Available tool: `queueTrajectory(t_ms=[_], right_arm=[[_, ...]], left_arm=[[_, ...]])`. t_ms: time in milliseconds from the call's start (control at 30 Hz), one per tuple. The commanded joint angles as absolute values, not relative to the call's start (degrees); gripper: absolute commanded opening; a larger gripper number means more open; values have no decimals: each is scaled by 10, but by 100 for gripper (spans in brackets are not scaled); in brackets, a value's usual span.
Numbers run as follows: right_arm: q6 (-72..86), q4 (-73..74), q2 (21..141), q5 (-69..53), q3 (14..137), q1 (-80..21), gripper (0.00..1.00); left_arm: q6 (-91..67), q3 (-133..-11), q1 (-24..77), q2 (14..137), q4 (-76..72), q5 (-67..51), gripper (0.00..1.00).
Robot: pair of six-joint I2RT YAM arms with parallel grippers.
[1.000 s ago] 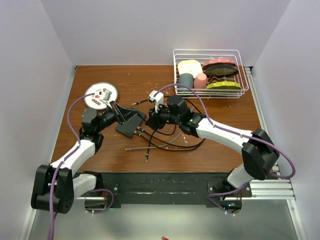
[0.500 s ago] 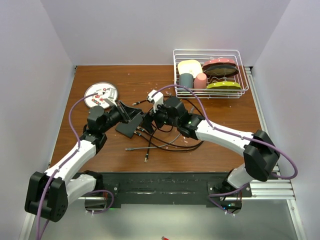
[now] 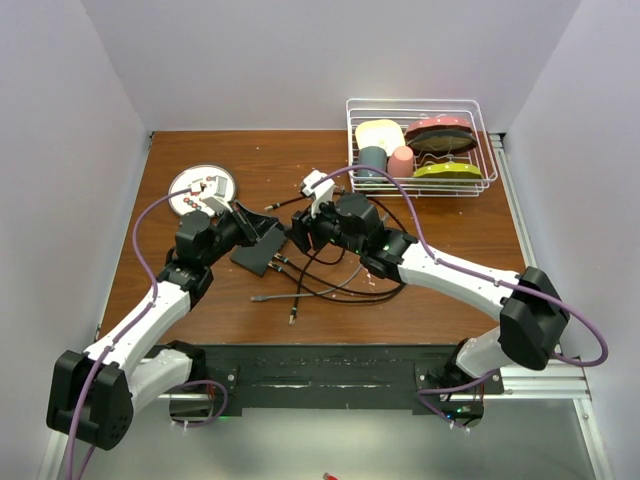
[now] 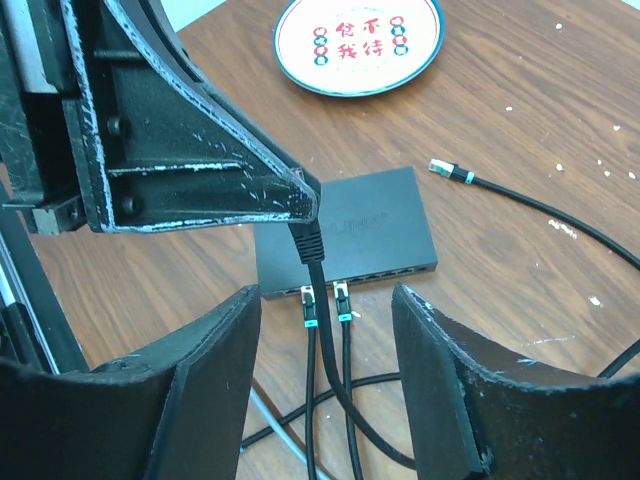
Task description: Insert the plug into the switch port
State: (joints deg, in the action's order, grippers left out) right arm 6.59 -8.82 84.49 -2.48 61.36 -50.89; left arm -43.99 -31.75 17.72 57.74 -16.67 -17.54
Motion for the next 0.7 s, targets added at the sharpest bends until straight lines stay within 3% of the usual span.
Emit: queueTrajectory(t_ms=[0,667], right_arm=[[71,-131,845,-27,612,-512,57],[89,-138,911,-43,650,-513,48]], left_arm=[[-456,-328,179,577,-190,-171,0],[-449,-327,182,580,-201,-187,0]])
